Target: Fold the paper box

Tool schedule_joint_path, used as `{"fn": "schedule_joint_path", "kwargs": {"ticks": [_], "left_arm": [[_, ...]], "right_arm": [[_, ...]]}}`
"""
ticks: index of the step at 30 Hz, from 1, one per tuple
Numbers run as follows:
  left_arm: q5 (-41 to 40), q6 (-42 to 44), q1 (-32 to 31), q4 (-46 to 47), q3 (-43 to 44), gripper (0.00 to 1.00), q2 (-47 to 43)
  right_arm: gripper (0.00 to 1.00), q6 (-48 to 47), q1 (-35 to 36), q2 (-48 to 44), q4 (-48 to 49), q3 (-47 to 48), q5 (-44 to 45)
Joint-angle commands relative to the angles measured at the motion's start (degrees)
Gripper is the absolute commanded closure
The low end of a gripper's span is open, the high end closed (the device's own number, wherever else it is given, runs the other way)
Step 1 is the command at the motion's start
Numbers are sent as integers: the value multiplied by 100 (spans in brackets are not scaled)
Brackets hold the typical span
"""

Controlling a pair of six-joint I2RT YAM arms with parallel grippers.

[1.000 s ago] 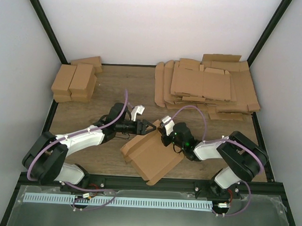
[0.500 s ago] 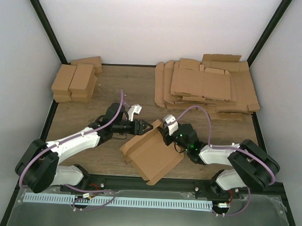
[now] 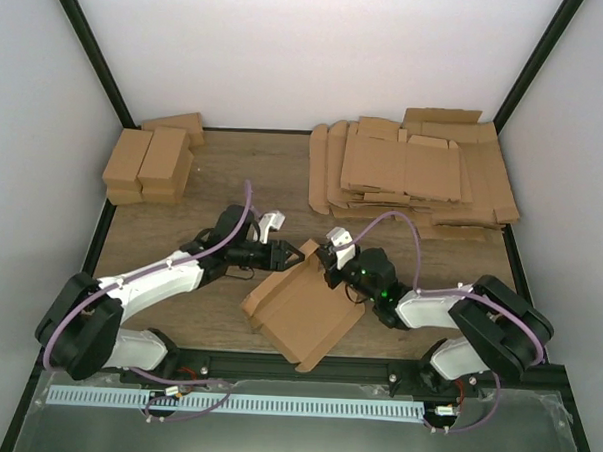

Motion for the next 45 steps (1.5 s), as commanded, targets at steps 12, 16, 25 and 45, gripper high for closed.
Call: {"fn": "schedule_joint_path", "kwargs": {"ticks": [12,16,25,45], "left_arm": [[-1636,489,-16,-1868,558,10,-1669],[-2000,528,-16,-2406,432,7,-2539],[-2731,-17,-16,-2221,-830,8,-3757],[-3244,-172,-31,-1033,-1869,49,-3288]], "right_arm": [[99,296,15,26,-695,372,1197],[99,639,-211,-130,-1157,482,1507],[99,1053,-579,185,-2056,1058,1817],[96,808,-703,407,-2064,1280,1292]]}}
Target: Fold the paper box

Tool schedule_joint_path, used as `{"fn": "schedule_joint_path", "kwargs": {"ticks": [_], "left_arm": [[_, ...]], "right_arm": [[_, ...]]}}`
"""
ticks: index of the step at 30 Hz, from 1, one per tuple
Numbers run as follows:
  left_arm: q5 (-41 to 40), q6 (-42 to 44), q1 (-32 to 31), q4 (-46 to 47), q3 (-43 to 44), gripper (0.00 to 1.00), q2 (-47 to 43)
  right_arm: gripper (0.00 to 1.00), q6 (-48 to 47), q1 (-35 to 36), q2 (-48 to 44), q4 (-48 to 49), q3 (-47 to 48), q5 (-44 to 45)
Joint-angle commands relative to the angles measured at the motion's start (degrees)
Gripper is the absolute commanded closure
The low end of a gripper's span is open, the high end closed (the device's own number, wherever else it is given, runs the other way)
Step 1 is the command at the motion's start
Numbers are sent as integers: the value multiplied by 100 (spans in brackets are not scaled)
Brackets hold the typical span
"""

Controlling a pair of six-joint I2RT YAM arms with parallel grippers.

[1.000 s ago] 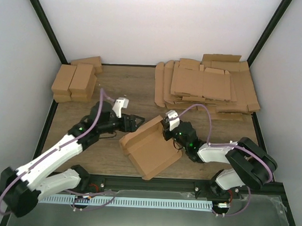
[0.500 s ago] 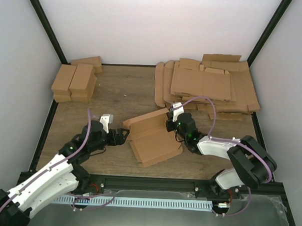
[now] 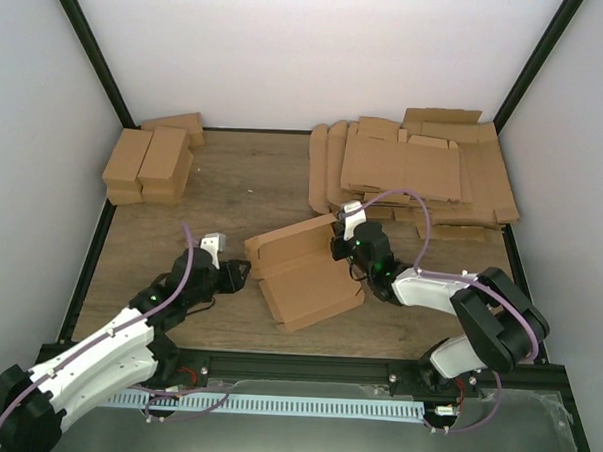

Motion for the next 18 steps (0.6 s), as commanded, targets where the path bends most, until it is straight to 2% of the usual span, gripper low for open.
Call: {"fn": "schedule_joint_path", "kwargs": {"ticks": [1,4,11,16,18], "left_arm": [[0,129,-52,344,130,52,307],[-247,94,-207,209,297,59,372],[-1082,-96,-612,-101,582,65,815],[-1471,-134,-821,-260,868,86,1315],[-1719,-322,-890,-457,1014,95,1413]], "right_arm": [[96,-4,-54,196,-345,158,8],[96,7,-49,255,-351,198,-17],[94,-15,-54,315,-344,227,-88],[90,-41,-53,378,-313,236,-181],[85,-68,-56,436,-295,244,-257]]}}
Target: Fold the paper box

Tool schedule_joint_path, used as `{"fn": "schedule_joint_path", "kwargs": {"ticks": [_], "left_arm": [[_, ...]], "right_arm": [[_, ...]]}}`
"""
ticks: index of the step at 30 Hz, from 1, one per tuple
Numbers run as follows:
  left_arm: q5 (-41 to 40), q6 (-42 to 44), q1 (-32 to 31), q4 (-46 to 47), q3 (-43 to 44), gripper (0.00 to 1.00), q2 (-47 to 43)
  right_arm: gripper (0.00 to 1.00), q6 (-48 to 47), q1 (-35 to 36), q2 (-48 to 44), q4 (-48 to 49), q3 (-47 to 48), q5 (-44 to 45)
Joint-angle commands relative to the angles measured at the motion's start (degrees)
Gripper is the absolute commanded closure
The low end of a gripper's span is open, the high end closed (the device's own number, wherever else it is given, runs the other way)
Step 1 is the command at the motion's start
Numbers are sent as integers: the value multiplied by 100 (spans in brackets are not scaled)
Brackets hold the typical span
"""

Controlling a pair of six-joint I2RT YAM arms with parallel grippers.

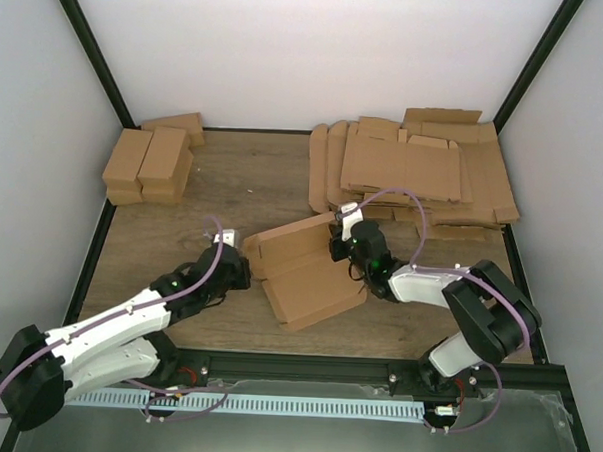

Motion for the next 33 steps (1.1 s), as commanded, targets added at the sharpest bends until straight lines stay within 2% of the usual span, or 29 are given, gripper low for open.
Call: {"fn": "schedule_joint_path", "kwargs": {"ticks": [1,4,11,16,19,24,25,28,30,33], "left_arm": [[-641,-265,-143,-351,381,96,179],[-689,-363,-145,-544,511,96,183],[-674,-244,-143,-594,497,96,-48],[-662,-118,-144,-592,450,96,-168],[-679,-92,-143,-625,469,96,-160],[-582,-92,-145,-683,599,96,-153],[-552,13,-145,-721,652,96,-144],[-469,84,-145,-815,781,96,-127],[-401,113,-143,-859,844,96,-120],[-272,163,-139,-949,952,96,-87]], "right_arm": [[82,-63,-28,211,-260,118,-189],[77,-72,-27,362,-222,137,-313],[77,-91,-28,789,-128,241,-359],[83,-90,-28,908,-184,287,-395],[99,-114,-27,875,-131,227,-405],[99,-82,-28,807,-181,212,-453],[96,-62,-28,765,-202,196,-462],[74,-36,-28,593,-220,153,-458],[64,-37,-28,429,-130,40,-420],[61,4,-45,23,17,-135,-350]]}}
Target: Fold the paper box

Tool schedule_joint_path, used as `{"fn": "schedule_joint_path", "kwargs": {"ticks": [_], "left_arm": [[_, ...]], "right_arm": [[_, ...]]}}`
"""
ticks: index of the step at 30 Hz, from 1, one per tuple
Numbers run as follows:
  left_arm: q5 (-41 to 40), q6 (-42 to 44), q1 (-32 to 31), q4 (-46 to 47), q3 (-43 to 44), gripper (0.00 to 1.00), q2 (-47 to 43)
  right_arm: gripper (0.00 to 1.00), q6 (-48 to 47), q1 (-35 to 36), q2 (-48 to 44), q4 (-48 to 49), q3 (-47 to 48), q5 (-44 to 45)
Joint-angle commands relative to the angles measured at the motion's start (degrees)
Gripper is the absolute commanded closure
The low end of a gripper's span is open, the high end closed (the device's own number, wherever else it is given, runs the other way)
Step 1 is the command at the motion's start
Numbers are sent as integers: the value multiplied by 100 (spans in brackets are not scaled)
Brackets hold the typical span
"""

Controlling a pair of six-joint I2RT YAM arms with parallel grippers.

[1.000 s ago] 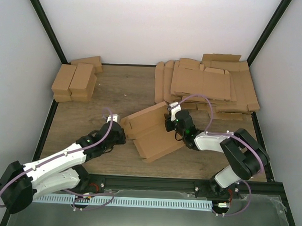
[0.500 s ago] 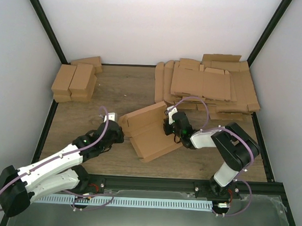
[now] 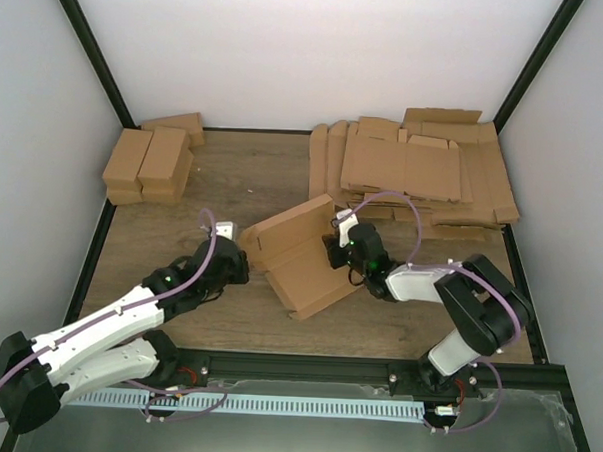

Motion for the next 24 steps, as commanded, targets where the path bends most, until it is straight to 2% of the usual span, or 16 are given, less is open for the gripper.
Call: {"fn": "schedule_joint_path", "kwargs": {"ticks": [1,5,12,14,19,24], "left_arm": [[248,131,-20,-69,312,96,25],[452,220,-20,-190,476,96,156],[713,350,-21,-531,818,96,250],[816,369,-21,-587,870,96,226],[1087,378,-14,-637,884,96,242],[1182,419,-16,-614,847,96,254]], "right_arm": [[60,87,-15,-676,315,-247,99],[50,340,-87,-1142,471,-489,224],[49,512,-417,-1573,-107,-366,343],[53,508,-487,-1717,-147,-380,290],[73,485,-500,-1875,-47,-393,91],[76,409,-501,-1972,-53,-314,-21]]}}
